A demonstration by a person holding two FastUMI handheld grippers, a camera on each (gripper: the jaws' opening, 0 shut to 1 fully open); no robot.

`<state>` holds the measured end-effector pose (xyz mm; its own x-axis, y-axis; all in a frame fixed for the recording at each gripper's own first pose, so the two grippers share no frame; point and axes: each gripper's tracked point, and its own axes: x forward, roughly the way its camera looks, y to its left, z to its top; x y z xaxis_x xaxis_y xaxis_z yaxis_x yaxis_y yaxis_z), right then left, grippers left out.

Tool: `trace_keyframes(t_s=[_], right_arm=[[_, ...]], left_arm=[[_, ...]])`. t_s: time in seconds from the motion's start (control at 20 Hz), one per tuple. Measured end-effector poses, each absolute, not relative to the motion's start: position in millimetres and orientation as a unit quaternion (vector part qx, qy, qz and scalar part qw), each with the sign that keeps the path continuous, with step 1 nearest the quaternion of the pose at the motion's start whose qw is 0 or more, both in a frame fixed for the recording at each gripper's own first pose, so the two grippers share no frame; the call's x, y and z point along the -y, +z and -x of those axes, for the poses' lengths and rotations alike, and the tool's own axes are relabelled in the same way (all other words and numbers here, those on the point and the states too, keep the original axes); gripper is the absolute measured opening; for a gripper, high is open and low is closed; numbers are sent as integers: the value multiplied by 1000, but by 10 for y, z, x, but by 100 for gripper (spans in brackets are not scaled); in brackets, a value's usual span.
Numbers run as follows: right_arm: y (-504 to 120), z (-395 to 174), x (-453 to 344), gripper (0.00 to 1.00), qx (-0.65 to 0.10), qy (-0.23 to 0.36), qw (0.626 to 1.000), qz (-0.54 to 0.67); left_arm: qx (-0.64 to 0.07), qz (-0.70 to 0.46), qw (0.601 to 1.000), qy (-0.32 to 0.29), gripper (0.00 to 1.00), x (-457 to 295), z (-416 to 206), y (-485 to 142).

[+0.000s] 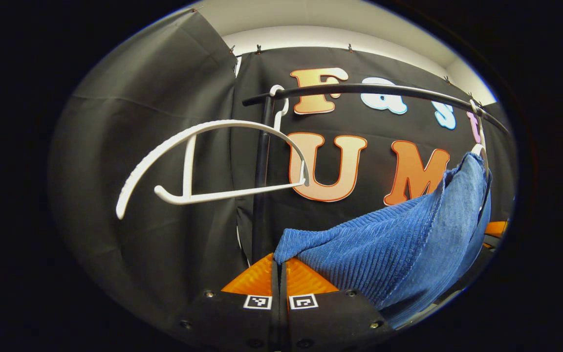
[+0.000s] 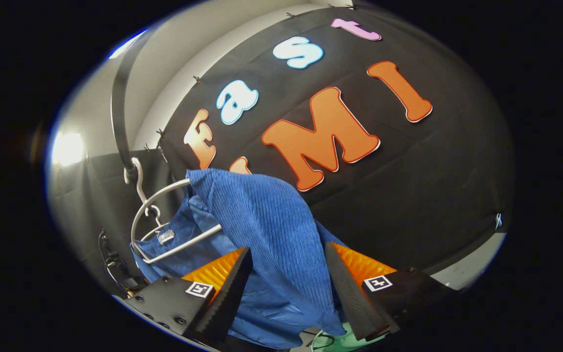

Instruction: Grasp the clothes on the hanger with both hands and then place them into the laundry hamper below.

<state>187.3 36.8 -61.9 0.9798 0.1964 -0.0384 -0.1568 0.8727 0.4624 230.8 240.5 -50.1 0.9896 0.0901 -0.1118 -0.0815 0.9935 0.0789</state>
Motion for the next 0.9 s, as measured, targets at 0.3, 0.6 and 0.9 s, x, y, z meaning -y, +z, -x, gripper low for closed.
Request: trace_keyframes(t_s=[0.3,0.6,0.9], right_arm=[[-754,-2098,-361,56,-55,64,967,-242],[-434,-2046,181,7,-3,42,934,-356],[269,-2032,592,7,62,45,907,-415]], left_arm=[[-68,-35,996,36,0,-2376,-2165,-661],[-89,-27,996,14,0,-2207,-2078,-1026],[-104,-4,995,-3,0,-2097,-2049,-1182]])
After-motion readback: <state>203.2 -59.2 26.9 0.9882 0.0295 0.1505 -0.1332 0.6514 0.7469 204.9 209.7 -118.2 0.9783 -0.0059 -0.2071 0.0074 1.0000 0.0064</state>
